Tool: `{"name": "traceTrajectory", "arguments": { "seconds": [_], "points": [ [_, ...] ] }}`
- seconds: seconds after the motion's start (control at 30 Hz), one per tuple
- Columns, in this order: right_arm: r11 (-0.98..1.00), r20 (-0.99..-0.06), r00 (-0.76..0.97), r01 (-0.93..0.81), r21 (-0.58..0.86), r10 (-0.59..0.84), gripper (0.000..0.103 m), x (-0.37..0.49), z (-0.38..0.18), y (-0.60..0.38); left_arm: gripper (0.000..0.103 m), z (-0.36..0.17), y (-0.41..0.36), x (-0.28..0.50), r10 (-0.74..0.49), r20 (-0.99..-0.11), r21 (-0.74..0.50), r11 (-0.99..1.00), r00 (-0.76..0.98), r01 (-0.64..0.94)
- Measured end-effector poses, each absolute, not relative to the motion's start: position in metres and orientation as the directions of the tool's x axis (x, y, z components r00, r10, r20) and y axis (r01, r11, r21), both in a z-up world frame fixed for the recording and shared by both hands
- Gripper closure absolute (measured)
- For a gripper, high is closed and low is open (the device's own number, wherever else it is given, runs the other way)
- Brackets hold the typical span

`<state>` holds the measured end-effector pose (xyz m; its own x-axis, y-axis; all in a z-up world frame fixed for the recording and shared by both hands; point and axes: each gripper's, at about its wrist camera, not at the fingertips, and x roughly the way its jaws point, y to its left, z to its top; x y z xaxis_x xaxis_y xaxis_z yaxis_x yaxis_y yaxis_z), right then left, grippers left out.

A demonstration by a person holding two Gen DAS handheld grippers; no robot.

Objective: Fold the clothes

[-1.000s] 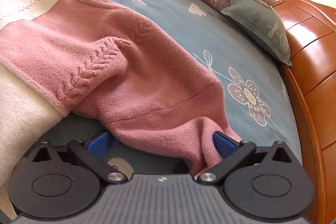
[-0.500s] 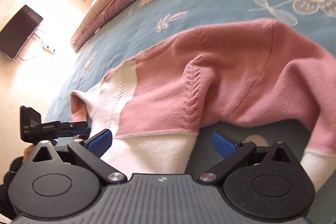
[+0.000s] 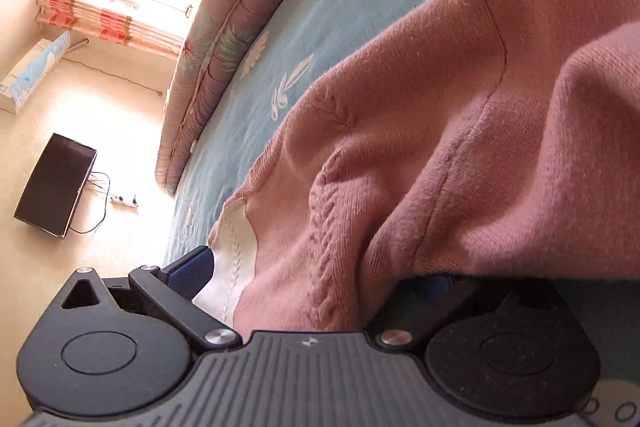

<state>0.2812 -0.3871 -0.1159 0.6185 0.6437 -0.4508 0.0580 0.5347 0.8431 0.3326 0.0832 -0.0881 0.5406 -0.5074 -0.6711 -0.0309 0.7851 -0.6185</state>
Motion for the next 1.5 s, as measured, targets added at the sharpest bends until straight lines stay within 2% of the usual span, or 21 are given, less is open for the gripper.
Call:
{"name": "traceTrajectory", "arguments": {
  "seconds": [0.1, 0.17, 0.23, 0.3, 0.4, 0.57, 0.73, 0.93, 1.03, 1.13, 1.27, 1.4, 1.5],
  "points": [
    [0.529, -0.438, 0.64, 0.058, 0.847, 0.631, 0.0, 0.288, -0.117, -0.38, 0.011, -0.091, 0.082, 0.337, -0.509, -0.638, -0.633, 0.774, 0.577, -0.017],
    [0.519, -0.425, 0.574, 0.0, 0.855, 0.7, 0.0, 0.288, -0.118, -0.367, 0.011, -0.096, 0.08, 0.334, -0.596, -0.598, -0.688, 0.724, 0.536, 0.038],
    [0.555, -0.44, 0.551, -0.052, 0.83, 0.709, 0.0, 0.293, -0.116, -0.356, 0.01, -0.099, 0.078, 0.333, -0.651, -0.567, -0.718, 0.691, 0.505, 0.085],
    [0.604, -0.461, 0.562, -0.088, 0.793, 0.687, 0.0, 0.302, -0.111, -0.347, 0.01, -0.1, 0.078, 0.341, -0.631, -0.557, -0.718, 0.693, 0.54, 0.069],
    [0.58, -0.436, 0.623, -0.035, 0.814, 0.649, 0.0, 0.328, -0.11, -0.347, 0.01, -0.108, 0.081, 0.361, -0.651, -0.51, -0.786, 0.619, 0.562, 0.004],
    [0.632, -0.471, 0.602, -0.073, 0.772, 0.645, 0.0, 0.354, -0.099, -0.338, 0.011, -0.093, 0.084, 0.379, -0.655, -0.467, -0.785, 0.616, 0.594, 0.063],
    [0.686, -0.448, 0.703, -0.077, 0.724, 0.552, 0.0, 0.365, -0.08, -0.355, 0.014, -0.07, 0.105, 0.401, -0.606, -0.388, -0.795, 0.601, 0.695, 0.081],
    [0.789, -0.434, 0.781, -0.117, 0.603, 0.448, 0.0, 0.391, -0.057, -0.349, 0.015, -0.047, 0.096, 0.442, -0.535, -0.407, -0.712, 0.693, 0.74, 0.109],
    [0.835, -0.47, 0.79, -0.095, 0.542, 0.395, 0.0, 0.4, -0.061, -0.346, 0.015, -0.052, 0.083, 0.461, -0.487, -0.499, -0.646, 0.761, 0.717, 0.067],
    [0.822, -0.536, 0.714, -0.096, 0.561, 0.449, 0.0, 0.391, -0.074, -0.342, 0.015, -0.069, 0.07, 0.452, -0.534, -0.57, -0.637, 0.767, 0.624, 0.074],
    [0.77, -0.574, 0.602, -0.111, 0.629, 0.556, 0.0, 0.351, -0.084, -0.339, 0.014, -0.082, 0.057, 0.405, -0.577, -0.627, -0.617, 0.778, 0.524, 0.119],
    [0.613, -0.498, 0.501, -0.086, 0.785, 0.708, 0.0, 0.304, -0.104, -0.341, 0.013, -0.091, 0.059, 0.349, -0.662, -0.583, -0.71, 0.697, 0.471, 0.101],
    [0.577, -0.462, 0.491, -0.104, 0.81, 0.738, 0.0, 0.277, -0.11, -0.333, 0.013, -0.103, 0.055, 0.316, -0.732, -0.52, -0.79, 0.608, 0.441, 0.077]
  ]
}}
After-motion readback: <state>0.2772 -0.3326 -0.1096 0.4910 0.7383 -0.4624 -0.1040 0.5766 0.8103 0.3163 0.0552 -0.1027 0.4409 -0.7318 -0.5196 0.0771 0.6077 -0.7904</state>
